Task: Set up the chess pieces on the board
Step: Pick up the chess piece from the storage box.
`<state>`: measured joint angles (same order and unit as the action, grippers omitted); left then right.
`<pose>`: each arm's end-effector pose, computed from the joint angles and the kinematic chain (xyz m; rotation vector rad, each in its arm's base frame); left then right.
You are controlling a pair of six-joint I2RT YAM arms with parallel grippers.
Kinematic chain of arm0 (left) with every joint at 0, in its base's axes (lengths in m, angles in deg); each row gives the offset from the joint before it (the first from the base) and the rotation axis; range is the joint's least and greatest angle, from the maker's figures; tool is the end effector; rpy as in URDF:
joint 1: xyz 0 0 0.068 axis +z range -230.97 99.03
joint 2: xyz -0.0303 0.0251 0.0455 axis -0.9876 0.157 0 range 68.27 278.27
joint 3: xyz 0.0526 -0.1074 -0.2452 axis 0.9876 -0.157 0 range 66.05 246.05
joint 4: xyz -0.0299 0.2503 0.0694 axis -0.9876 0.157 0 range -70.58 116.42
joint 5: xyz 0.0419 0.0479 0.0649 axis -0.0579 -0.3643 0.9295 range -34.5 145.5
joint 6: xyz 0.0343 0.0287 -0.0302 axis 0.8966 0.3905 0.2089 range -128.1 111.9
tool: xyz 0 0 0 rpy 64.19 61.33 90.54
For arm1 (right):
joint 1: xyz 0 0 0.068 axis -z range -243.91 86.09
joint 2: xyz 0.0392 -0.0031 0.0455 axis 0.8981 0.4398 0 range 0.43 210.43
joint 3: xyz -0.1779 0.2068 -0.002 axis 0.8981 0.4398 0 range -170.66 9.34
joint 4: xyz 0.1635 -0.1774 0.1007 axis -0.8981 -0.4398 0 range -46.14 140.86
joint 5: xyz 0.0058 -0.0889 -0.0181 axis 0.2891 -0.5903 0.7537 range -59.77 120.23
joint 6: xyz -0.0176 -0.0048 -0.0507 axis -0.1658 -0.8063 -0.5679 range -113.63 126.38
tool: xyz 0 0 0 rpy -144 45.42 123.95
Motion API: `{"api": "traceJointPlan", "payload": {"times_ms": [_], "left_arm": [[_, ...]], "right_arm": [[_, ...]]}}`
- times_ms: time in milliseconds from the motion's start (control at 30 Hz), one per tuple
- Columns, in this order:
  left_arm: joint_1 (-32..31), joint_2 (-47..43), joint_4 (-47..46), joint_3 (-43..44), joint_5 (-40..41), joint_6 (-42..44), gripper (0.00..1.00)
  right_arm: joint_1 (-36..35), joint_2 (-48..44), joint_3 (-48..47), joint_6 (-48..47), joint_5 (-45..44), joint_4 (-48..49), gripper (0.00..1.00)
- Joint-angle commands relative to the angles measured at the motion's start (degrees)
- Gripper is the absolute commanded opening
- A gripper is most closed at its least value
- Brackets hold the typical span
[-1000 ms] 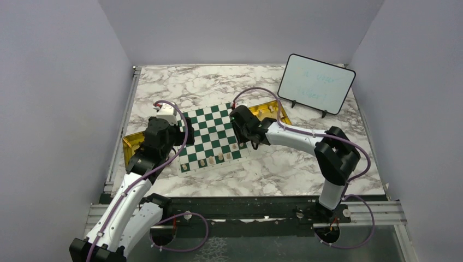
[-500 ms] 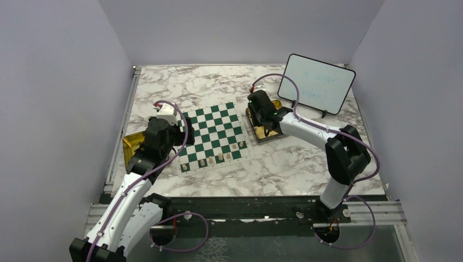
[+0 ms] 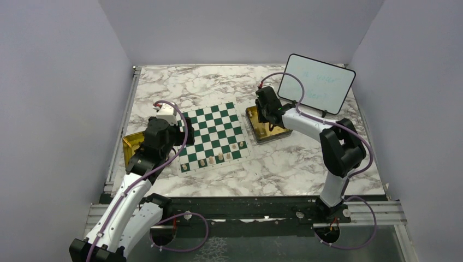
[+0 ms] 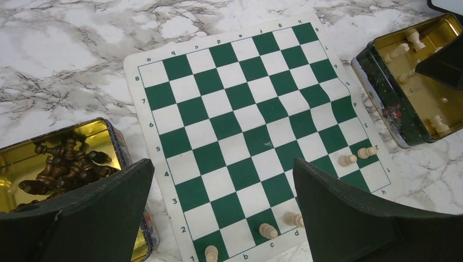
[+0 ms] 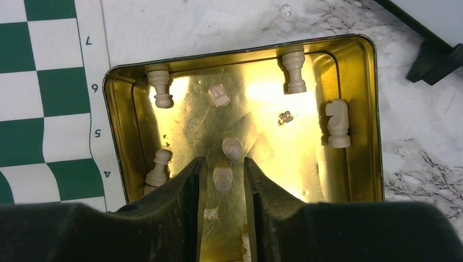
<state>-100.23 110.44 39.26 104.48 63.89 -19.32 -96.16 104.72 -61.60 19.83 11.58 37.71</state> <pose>0.1650 -0.0521 0.2909 0.0440 1.9826 -0.2009 0.3418 0.2022 0.2067 -0.2293 2.3172 0.0084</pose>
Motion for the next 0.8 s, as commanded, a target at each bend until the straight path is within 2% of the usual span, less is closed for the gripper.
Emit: {"api": "traceJointPlan", "payload": {"times_ms": [0, 767], "left_arm": [[-0.33, -1.17, 0.47, 0.68, 0.82, 0.85, 0.99], [-0.42, -1.31, 0.46, 0.68, 0.85, 0.85, 0.99]], "right_arm": [[0.49, 2.05, 0.49, 1.00, 1.77, 1.47, 0.35], [0.53, 4.16, 1.50, 2.44, 1.70, -0.72, 0.28]]}}
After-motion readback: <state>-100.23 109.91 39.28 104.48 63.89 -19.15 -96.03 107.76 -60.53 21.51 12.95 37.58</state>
